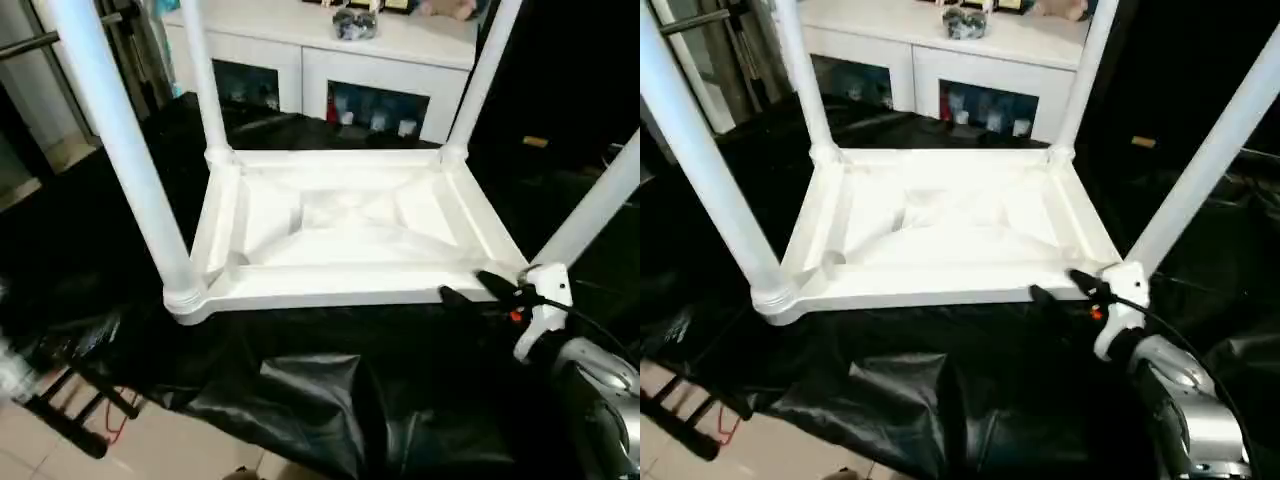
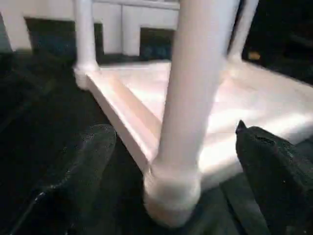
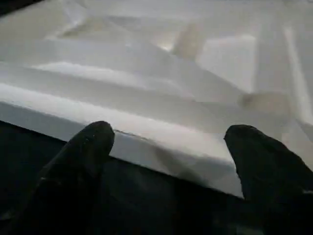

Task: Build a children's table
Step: Rotate table base

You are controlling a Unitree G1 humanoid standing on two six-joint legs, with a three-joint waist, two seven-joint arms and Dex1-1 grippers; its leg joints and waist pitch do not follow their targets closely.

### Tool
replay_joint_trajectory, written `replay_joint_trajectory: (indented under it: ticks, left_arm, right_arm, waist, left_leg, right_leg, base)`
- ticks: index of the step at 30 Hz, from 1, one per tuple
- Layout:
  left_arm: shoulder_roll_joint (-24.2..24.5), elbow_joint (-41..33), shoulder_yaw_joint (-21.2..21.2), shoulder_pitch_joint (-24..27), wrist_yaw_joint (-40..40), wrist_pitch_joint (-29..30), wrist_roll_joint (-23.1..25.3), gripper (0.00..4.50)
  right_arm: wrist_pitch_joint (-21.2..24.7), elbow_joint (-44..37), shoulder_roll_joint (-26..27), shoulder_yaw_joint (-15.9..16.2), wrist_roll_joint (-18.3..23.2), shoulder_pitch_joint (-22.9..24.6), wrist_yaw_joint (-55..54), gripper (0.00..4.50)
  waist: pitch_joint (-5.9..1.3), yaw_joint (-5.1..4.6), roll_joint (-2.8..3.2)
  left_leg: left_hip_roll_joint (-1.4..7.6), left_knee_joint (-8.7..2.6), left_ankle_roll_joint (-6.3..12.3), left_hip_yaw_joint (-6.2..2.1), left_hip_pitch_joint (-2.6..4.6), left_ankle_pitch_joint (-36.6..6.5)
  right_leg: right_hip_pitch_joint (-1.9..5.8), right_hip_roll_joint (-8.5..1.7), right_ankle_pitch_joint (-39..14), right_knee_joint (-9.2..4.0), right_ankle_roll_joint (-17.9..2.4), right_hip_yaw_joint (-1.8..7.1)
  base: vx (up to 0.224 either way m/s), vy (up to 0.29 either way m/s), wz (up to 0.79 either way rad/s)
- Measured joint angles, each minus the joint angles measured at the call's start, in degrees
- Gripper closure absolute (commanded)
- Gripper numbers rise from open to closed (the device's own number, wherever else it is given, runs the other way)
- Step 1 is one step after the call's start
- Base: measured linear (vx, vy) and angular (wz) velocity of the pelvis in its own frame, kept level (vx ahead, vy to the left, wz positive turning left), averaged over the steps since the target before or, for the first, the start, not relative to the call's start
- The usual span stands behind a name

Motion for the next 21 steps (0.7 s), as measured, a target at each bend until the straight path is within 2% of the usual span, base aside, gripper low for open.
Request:
replay_joint_trajectory:
  ticks: [5, 9, 12, 17, 21]
  left_arm:
    - [-3.21, 3.01, -2.53, -5.69, 0.39, -1.27, 1.03, 0.00]
    - [-5.67, 2.28, -6.35, -9.64, -1.07, -0.46, -1.54, 0.00]
    - [-6.30, 1.96, -8.57, -10.41, -2.78, 0.76, -2.95, 0.00]
    - [-7.44, 2.42, -12.22, -12.36, -4.55, 1.64, -2.27, 0.00]
    - [-6.58, -0.41, -16.68, -12.09, -7.68, 6.57, -3.45, 0.00]
  right_arm:
    - [0.79, 0.72, 0.45, 0.08, -2.04, -0.70, -2.23, 0.03]
    - [1.66, 2.25, 1.18, 1.15, -3.19, -2.81, -3.63, 0.03]
    - [1.81, 3.79, 1.79, 1.55, -4.59, -4.29, -5.18, 0.03]
    - [0.73, 7.38, 2.32, 2.26, -8.14, -7.10, -7.88, 0.03]
    - [-0.96, 12.37, 3.55, 2.63, -10.38, -10.92, -9.56, 0.03]
  waist:
    - [-0.03, -0.15, -0.33]
    - [-0.11, -0.14, -0.51]
    - [-0.13, -0.12, -0.55]
    - [-0.21, -0.15, -0.80]
    - [-0.30, -0.25, -0.94]
  left_leg:
    - [0.02, -0.05, -0.02, -0.01, -0.02, 0.01]
    - [0.01, -0.03, -0.02, 0.02, -0.05, 0.01]
    - [0.01, -0.03, 0.00, 0.07, -0.07, 0.00]
    - [0.01, -0.02, -0.01, 0.07, 0.03, 0.01]
    - [0.00, 0.00, -0.02, 0.09, 0.21, 0.01]
  right_leg:
    - [-0.14, 0.00, 0.03, 0.14, -0.04, -0.03]
    - [-0.15, 0.00, 0.16, 0.13, -0.30, 0.00]
    - [-0.15, -0.02, 0.14, 0.09, -0.29, 0.01]
    - [-0.07, -0.02, 0.16, 0.12, -0.30, 0.01]
    - [0.04, -0.04, 0.05, 0.15, -0.08, 0.03]
  base:
    - [0.000, 0.000, 0.00]
    - [0.000, 0.000, 0.00]
    - [0.000, 0.000, 0.00]
    - [0.000, 0.000, 0.00]
    - [0.000, 0.000, 0.00]
